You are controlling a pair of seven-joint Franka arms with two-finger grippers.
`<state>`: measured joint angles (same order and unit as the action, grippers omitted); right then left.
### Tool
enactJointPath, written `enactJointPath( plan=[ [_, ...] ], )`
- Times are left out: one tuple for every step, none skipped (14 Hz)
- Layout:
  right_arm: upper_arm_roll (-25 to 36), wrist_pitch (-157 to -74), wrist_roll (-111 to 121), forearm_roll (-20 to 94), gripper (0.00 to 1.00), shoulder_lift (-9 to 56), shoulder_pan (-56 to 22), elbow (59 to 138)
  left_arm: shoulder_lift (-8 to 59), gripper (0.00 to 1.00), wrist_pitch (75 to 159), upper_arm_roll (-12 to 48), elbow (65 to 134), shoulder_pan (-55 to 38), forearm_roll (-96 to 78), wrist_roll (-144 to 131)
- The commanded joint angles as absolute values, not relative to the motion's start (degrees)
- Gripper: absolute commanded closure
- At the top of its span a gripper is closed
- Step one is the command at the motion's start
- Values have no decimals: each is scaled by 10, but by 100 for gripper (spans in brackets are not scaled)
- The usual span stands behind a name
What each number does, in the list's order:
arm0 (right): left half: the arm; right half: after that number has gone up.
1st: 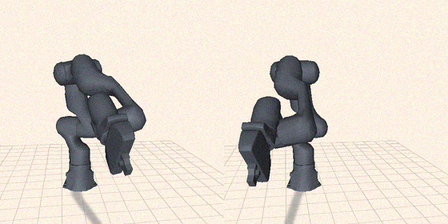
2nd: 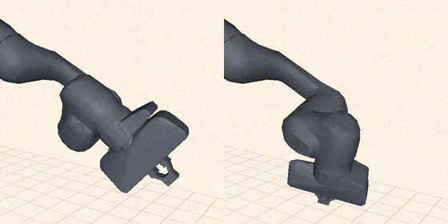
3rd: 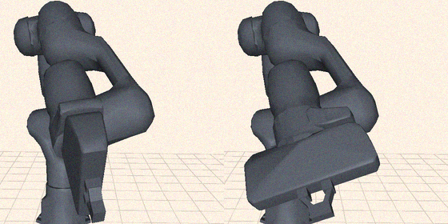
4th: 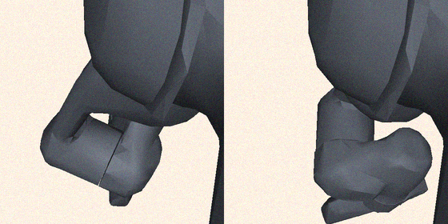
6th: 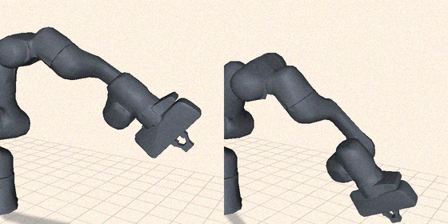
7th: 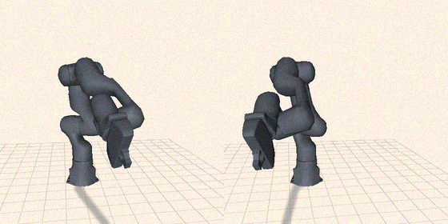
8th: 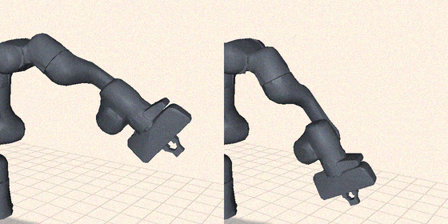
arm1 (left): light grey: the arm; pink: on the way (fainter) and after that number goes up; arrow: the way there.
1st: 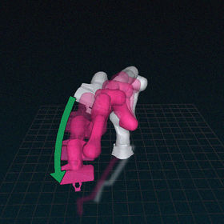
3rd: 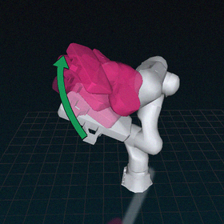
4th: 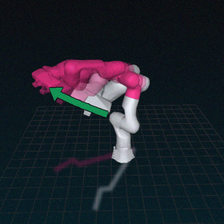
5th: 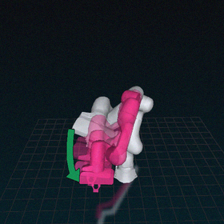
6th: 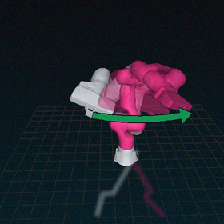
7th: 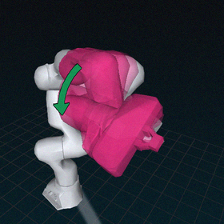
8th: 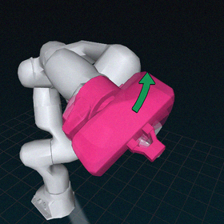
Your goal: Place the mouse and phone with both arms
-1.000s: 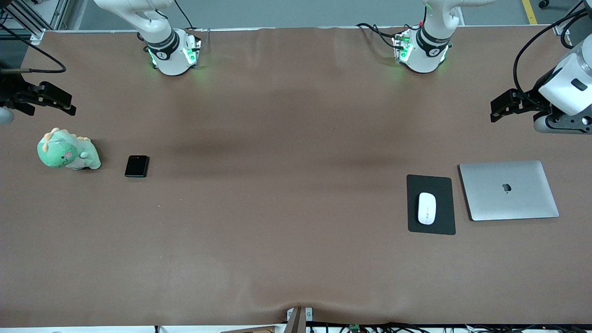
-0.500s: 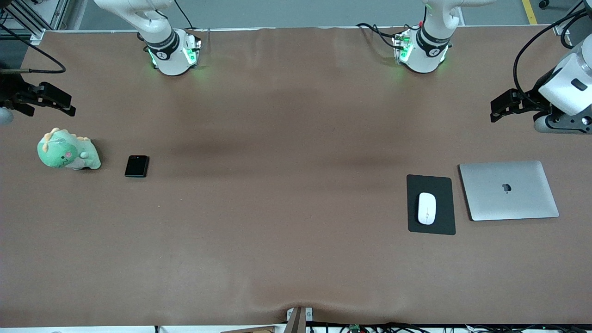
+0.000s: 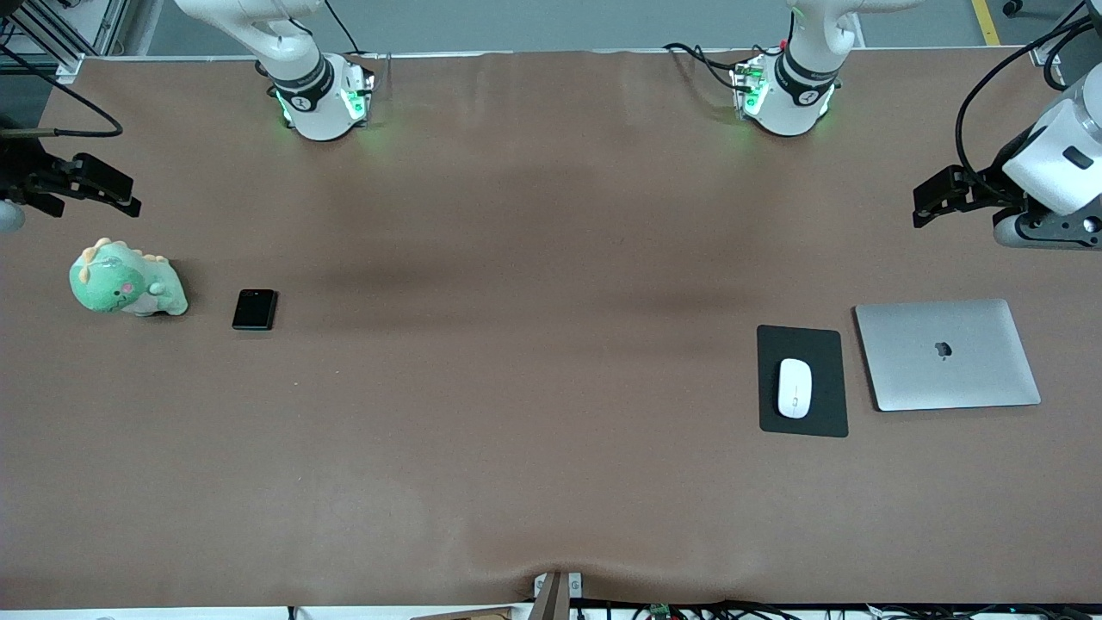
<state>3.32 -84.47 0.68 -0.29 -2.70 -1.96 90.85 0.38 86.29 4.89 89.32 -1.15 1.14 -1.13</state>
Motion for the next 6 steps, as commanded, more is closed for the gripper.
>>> enactJointPath(
  plan=[
    [33,-850,5,-4,0,-36,-18,918,5,0,862,52,886,-8,12,-1],
    [33,-850,5,-4,0,-34,-18,917,5,0,862,52,886,-8,12,-1],
    [33,-850,5,-4,0,-34,-18,917,5,0,862,52,886,-8,12,-1],
    [33,-850,5,-4,0,-34,-18,917,5,0,862,52,886,-8,12,-1],
    [33,-850,5,-4,0,-33,-18,916,5,0,862,52,886,-8,12,-1],
    [33,-850,5,-4,0,-33,-18,914,5,0,862,52,886,-8,12,-1]
  ],
)
